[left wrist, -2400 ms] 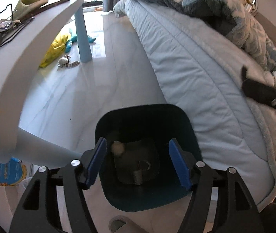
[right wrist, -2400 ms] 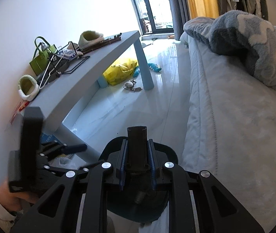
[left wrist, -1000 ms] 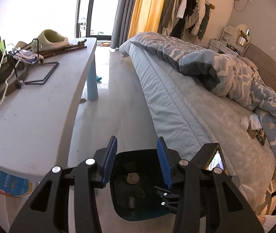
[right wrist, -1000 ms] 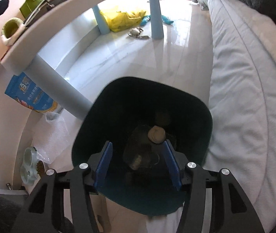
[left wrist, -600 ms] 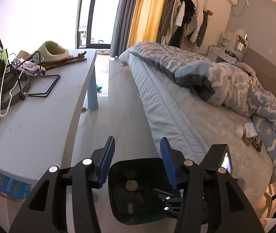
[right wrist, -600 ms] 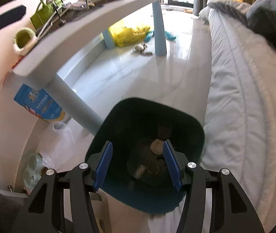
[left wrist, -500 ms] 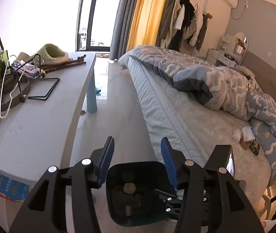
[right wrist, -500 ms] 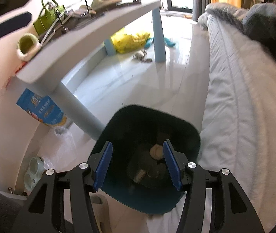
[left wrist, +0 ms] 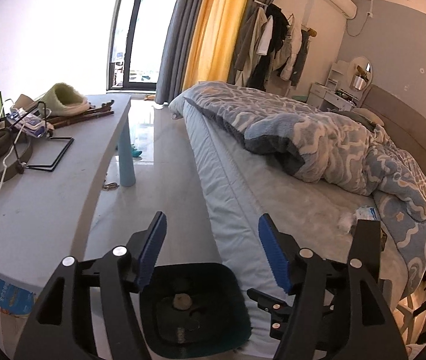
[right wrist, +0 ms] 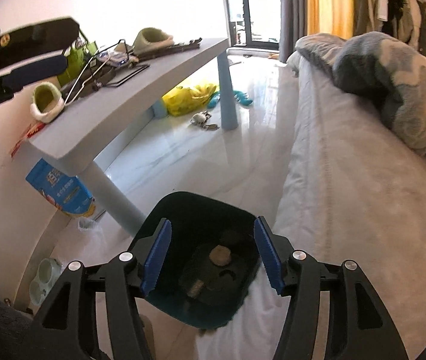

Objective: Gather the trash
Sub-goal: 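Lift both open tools away from the black bin, then move both open tools over the bed toward the remaining trash, then grasp the black tissue pack with the right tool while the left tool grasps the bubble-wrap bundle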

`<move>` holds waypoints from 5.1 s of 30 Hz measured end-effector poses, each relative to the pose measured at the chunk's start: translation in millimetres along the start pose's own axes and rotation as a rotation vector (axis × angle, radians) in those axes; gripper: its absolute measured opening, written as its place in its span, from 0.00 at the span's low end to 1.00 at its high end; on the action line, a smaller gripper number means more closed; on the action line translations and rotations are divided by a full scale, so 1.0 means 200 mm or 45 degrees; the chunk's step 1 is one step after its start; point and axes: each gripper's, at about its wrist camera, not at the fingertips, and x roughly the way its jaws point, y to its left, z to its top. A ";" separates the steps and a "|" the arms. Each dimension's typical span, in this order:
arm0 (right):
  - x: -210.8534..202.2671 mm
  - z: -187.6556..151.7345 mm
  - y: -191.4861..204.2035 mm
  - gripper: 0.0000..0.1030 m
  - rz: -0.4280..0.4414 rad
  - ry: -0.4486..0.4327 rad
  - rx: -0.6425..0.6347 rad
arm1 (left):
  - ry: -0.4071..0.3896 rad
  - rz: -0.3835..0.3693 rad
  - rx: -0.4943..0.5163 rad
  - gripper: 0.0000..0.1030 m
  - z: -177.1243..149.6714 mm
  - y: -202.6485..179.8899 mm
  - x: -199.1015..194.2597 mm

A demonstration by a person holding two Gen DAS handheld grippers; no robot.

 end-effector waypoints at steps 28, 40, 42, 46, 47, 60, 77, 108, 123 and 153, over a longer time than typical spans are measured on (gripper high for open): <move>-0.41 -0.14 -0.59 0.72 -0.216 -0.130 0.156 | 0.009 -0.156 0.112 0.82 -0.02 -0.53 0.19; -0.55 -0.26 -0.83 0.75 -0.278 -0.154 0.237 | 0.051 -0.190 0.173 0.83 -0.06 -0.73 0.30; -0.57 -0.28 -0.88 0.75 -0.288 -0.153 0.254 | 0.060 -0.198 0.182 0.83 -0.07 -0.76 0.33; -0.60 -0.33 -0.96 0.75 -0.299 -0.155 0.278 | 0.074 -0.208 0.197 0.83 -0.08 -0.82 0.37; -0.61 -0.34 -0.97 0.75 -0.302 -0.156 0.282 | 0.078 -0.210 0.200 0.83 -0.09 -0.84 0.38; -0.71 -0.50 -1.19 0.75 -0.373 -0.142 0.295 | 0.133 -0.242 0.268 0.83 -0.13 -1.05 0.52; -0.71 -0.57 -1.45 0.77 -0.365 -0.087 0.200 | 0.223 -0.289 0.417 0.84 -0.17 -1.19 0.79; -0.57 -0.60 -1.53 0.58 -0.267 0.028 -0.038 | 0.348 -0.368 0.494 0.83 -0.24 -1.31 1.13; -0.71 -0.59 -1.67 0.55 -0.213 -0.119 0.179 | 0.342 -0.397 0.505 0.69 -0.25 -1.37 1.16; -0.87 -0.41 -1.53 0.55 -0.211 -0.251 0.276 | 0.348 -0.378 0.320 0.42 -0.24 -1.26 1.04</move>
